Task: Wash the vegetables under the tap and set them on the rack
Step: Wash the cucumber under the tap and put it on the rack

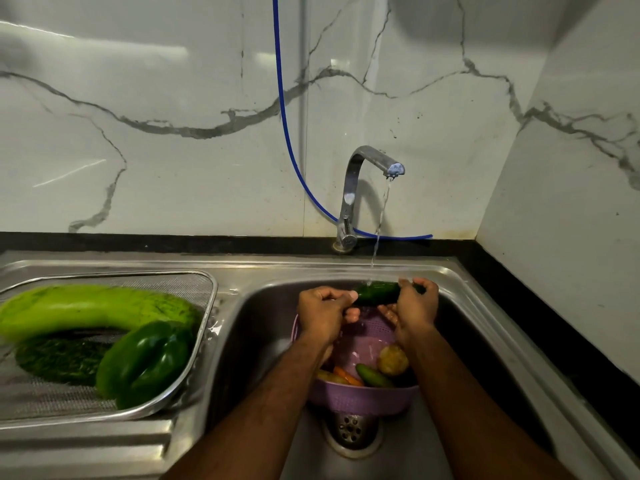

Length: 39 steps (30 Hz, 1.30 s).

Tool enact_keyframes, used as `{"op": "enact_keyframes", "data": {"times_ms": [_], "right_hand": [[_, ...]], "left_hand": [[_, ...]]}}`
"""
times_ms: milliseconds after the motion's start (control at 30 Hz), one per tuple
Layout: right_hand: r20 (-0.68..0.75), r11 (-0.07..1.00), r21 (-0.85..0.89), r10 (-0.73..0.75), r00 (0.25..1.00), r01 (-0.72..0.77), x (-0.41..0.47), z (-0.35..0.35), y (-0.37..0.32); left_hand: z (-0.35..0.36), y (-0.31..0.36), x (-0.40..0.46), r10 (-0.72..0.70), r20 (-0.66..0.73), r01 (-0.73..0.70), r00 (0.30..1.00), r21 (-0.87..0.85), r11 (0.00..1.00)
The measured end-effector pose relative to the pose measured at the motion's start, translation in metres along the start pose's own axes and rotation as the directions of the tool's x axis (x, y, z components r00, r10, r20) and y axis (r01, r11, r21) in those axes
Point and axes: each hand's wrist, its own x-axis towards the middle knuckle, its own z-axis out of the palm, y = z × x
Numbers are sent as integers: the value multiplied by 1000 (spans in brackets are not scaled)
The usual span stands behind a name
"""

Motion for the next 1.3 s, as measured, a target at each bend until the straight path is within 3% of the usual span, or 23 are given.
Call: {"op": "enact_keyframes", "data": {"times_ms": [100,300,400,533,733,833,967,1100,1200,1300], "right_hand": [[9,998,64,20,1000,-20,0,0,-1],[209,958,261,64,976,-119,-7,-2,-8],[284,961,241,66,957,-138,-14,3,-8],[314,987,131,44,949,-89,-21,11,-4],[342,998,19,58,938,-68,-24,12,7],[432,998,-50,58,900,-40,-33,17,16],[445,992,-124,84,892,-32,-36,26,26],[417,995,-101,22,909,22,-31,22,18],[378,997,-32,72,923,-65,-25,16,10],[382,983,102,104,918,-153,-24,12,3]], "left_hand": [[-1,2,-1,-65,69,73,995,-118,990],[0,9,-4,-188,242,258,952,-304,917],[4,9,-8,-257,304,321,918,-184,929],[7,-2,-10,-226,313,210,923,84,974],[12,-4,-11,-5,256,-82,967,327,942],[7,-5,-10,49,269,-156,962,396,905],[-2,-5,-5,121,207,-206,971,461,863],[-1,-4,-7,-21,221,-57,975,341,938],[3,4,-13,-144,256,118,956,114,986],[5,4,-9,-219,256,210,942,63,976]]}}
